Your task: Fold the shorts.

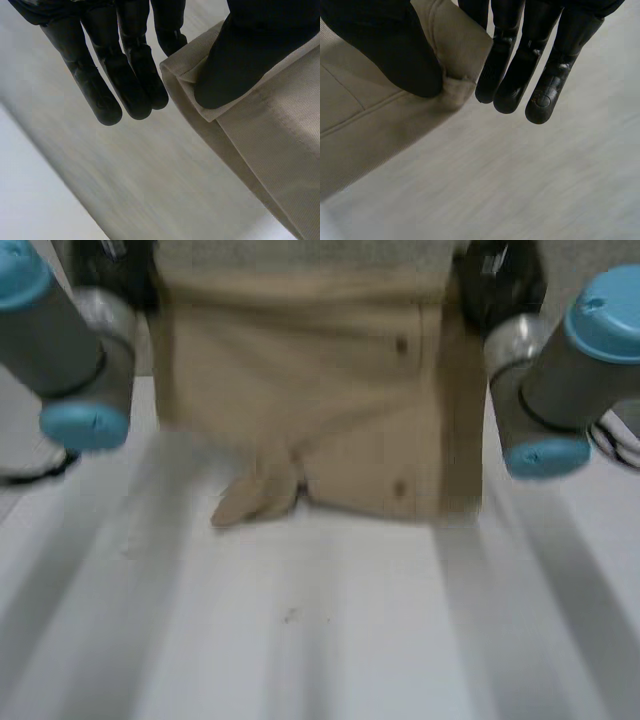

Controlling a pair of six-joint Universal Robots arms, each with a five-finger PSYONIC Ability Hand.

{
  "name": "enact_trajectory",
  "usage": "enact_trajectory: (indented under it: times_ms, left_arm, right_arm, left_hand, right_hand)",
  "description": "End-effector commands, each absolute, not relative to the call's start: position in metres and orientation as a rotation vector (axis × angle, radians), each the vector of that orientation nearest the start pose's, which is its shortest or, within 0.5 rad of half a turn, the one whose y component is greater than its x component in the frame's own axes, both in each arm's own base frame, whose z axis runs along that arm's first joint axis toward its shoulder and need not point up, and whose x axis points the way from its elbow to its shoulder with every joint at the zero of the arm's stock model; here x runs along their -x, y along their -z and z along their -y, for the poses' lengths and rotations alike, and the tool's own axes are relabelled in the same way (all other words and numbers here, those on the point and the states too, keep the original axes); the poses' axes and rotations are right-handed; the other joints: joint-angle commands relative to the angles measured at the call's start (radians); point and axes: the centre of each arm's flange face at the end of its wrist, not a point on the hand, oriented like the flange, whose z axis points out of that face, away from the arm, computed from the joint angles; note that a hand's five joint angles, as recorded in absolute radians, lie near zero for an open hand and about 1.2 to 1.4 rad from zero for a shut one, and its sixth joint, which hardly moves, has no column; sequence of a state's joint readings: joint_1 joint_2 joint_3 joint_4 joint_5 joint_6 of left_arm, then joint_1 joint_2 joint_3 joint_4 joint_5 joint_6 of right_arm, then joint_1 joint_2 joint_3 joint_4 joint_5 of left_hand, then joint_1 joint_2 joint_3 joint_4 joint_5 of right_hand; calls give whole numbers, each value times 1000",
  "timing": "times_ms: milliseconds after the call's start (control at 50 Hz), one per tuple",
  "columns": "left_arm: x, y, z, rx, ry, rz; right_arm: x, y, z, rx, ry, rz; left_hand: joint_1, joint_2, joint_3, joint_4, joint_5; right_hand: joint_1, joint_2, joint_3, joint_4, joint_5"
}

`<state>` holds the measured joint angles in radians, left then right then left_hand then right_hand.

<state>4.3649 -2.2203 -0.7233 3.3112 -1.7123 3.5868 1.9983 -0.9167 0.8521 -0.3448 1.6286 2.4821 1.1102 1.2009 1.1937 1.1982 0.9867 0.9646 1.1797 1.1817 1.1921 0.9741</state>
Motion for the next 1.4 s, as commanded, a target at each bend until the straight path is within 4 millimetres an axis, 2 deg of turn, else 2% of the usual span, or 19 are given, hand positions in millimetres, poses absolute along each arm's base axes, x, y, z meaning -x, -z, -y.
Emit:
enact_trajectory:
  times_ms: [20,60,140,160,220,260,300,320,380,460,540,620,740,860,920,1000,1040,1160,1400]
  left_arm:
    - [265,-470,362,-28,2876,-982]
    - [262,-475,355,-8,2895,-952]
    - [262,-447,357,-71,2849,-1066]
    - [265,-423,361,-126,2809,-1157]
    - [265,-390,364,-195,2745,-1284]
    - [261,-351,367,-257,2662,-1422]
    - [257,-324,368,-292,2601,-1517]
    - [254,-296,367,-338,2541,-1616]
    - [252,-256,358,-412,2452,-1755]
    - [250,-174,335,-558,2214,-2014]
    - [248,-136,312,-643,2067,-2137]
    - [245,-126,289,-702,1966,-2218]
    - [235,-143,269,-711,1917,-2257]
    - [226,-158,253,-713,1881,-2280]
    - [224,-162,245,-723,1855,-2297]
    - [221,-167,239,-731,1832,-2315]
    - [221,-167,237,-734,1819,-2324]
    - [217,-160,230,-745,1768,-2354]
    - [214,-159,226,-746,1756,-2359]
  right_arm:
    - [-309,-407,374,477,3149,-1014]
    - [-309,-402,374,492,3104,-1059]
    - [-311,-376,376,612,2982,-1249]
    - [-312,-370,376,641,2951,-1292]
    - [-316,-339,375,772,2816,-1441]
    - [-317,-320,375,840,2741,-1518]
    - [-318,-287,374,934,2619,-1635]
    - [-319,-275,373,962,2576,-1675]
    - [-318,-224,367,1062,2409,-1829]
    - [-314,-158,358,1170,2204,-2003]
    - [-308,-120,346,1228,2053,-2114]
    - [-300,-115,336,1230,1972,-2180]
    - [-285,-138,307,1258,1859,-2246]
    - [-277,-146,281,1291,1774,-2260]
    - [-272,-149,270,1299,1748,-2247]
    - [-259,-152,272,1267,1744,-2264]
    - [-252,-156,275,1248,1756,-2273]
    - [-249,-165,275,1245,1767,-2266]
    - [-257,-173,267,1300,1587,-2158]
  left_hand:
    - [286,195,203,198,235]
    - [286,195,203,198,235]
    - [286,195,203,198,235]
    - [286,195,203,198,235]
    - [286,195,203,198,235]
    - [286,195,203,198,235]
    - [286,195,203,198,235]
    - [286,195,203,198,235]
    - [286,195,203,198,235]
    - [286,195,203,198,235]
    - [286,195,203,198,235]
    - [286,195,203,198,235]
    - [286,195,203,198,235]
    - [286,195,203,198,235]
    - [73,-18,-11,-15,22]
    - [-136,-227,-219,-224,-187]
    - [-271,-362,-354,-359,-322]
    - [-371,-462,-455,-459,-422]
    - [-362,-453,-446,-450,-413]
  right_hand:
    - [432,217,215,204,248]
    - [432,217,215,204,248]
    - [432,217,215,204,248]
    - [432,217,215,204,248]
    - [432,217,215,204,248]
    - [432,217,215,204,248]
    - [432,217,215,204,248]
    - [432,217,215,204,248]
    - [432,217,215,204,248]
    - [432,217,215,204,248]
    - [432,217,215,204,248]
    - [432,217,215,204,248]
    - [432,217,215,204,248]
    - [432,217,215,204,248]
    - [249,33,31,21,64]
    - [-242,-457,-459,-469,-426]
    - [-345,-560,-562,-572,-529]
    - [-348,-563,-565,-576,-532]
    - [-328,-543,-545,-555,-512]
